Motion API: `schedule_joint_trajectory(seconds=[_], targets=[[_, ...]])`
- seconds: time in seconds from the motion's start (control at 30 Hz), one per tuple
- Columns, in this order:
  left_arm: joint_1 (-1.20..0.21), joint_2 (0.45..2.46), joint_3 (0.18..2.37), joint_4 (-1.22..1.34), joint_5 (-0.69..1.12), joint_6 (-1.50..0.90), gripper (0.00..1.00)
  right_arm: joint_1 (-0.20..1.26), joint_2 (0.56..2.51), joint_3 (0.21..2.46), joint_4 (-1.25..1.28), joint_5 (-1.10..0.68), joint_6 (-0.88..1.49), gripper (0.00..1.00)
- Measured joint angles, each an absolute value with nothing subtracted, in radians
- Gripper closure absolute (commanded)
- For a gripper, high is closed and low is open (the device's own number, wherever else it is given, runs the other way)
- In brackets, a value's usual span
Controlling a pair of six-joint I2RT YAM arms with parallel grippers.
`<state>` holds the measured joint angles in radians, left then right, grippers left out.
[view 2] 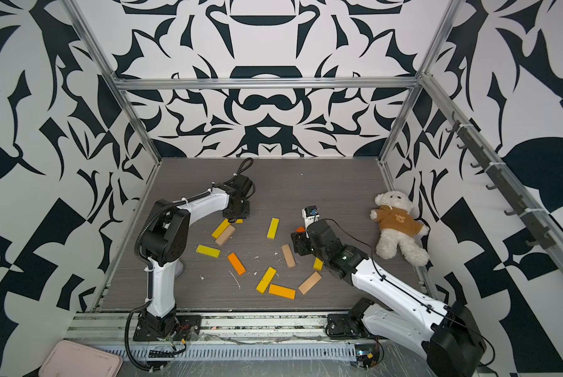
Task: Assemble the number 8 with building blocks
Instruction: Move the building block to the center of the board, then pick up the building block from the center of the board.
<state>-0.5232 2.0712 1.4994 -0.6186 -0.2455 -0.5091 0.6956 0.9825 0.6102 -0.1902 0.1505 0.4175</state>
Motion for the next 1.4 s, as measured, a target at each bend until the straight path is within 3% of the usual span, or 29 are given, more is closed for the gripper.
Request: schedule_joint_trajectory(seconds=[0.27,0.8,1.13,1.4], targets=[[-0.516,2.071,1.495,-0.602,-0.231,-0.483,0.63,0.701,0.983,0.610,-0.190,0.150,0.421,0.29],[-0.511,2.048,1.451,-0.567,-0.199,-0.434,0.45,0.703,0.983,0.610,-0.190,0.150,0.424,0.29],[-0.503,1.745,1.250,-0.476,-0.152,-0.352,0.37,0.706,0.982,0.596,-0.181,0.096,0.381,0.14],[-0.419,1.591,1.109,-0.445,-0.044,-0.284,0.35,0.713,0.981,0.595,-0.180,0.052,0.360,0.09]])
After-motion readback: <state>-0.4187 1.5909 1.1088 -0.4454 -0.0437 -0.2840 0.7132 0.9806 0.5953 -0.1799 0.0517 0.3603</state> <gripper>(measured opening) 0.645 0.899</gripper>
